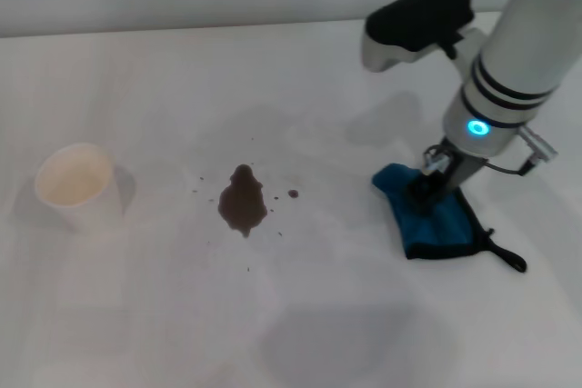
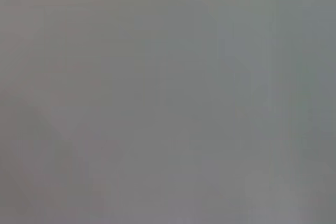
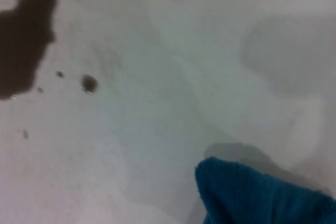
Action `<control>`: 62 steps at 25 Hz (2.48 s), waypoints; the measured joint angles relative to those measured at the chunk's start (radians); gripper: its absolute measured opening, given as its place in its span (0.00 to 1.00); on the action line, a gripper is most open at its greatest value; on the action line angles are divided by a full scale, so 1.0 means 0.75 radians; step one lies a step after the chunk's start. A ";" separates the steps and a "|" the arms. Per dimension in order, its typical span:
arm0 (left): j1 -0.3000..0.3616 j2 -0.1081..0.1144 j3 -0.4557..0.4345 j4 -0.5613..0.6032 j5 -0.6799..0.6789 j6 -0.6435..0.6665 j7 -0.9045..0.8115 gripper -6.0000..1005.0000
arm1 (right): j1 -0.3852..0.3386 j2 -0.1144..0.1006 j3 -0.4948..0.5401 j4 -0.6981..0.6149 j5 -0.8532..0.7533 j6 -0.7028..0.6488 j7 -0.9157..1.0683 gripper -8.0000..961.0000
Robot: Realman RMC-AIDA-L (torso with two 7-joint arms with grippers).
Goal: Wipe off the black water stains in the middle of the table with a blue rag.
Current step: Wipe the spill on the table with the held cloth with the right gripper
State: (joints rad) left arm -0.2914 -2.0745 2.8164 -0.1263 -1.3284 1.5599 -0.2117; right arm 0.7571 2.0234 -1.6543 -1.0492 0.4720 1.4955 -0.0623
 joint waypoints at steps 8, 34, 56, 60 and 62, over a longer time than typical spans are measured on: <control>-0.002 -0.002 0.006 0.004 0.000 0.000 0.000 0.66 | 0.152 0.004 -0.100 0.137 0.114 -0.116 -0.051 0.11; 0.028 -0.006 0.013 0.069 0.010 0.021 0.000 0.66 | 0.452 0.006 -0.596 0.403 0.461 -0.629 -0.157 0.11; 0.028 -0.005 0.016 0.127 0.012 0.033 0.004 0.66 | 0.407 0.006 -1.075 0.104 0.826 -0.924 -0.467 0.10; 0.029 -0.005 0.016 0.142 0.012 0.033 0.004 0.66 | 0.421 0.006 -1.102 0.124 0.826 -0.956 -0.492 0.10; 0.034 -0.005 0.016 0.146 0.012 0.033 0.004 0.66 | 0.430 0.006 -1.103 0.184 0.821 -0.983 -0.501 0.10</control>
State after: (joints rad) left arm -0.2661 -2.0786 2.8286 -0.0164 -1.3196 1.5845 -0.2086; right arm 1.0795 2.0276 -2.4817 -0.9115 1.0878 0.7583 -0.4379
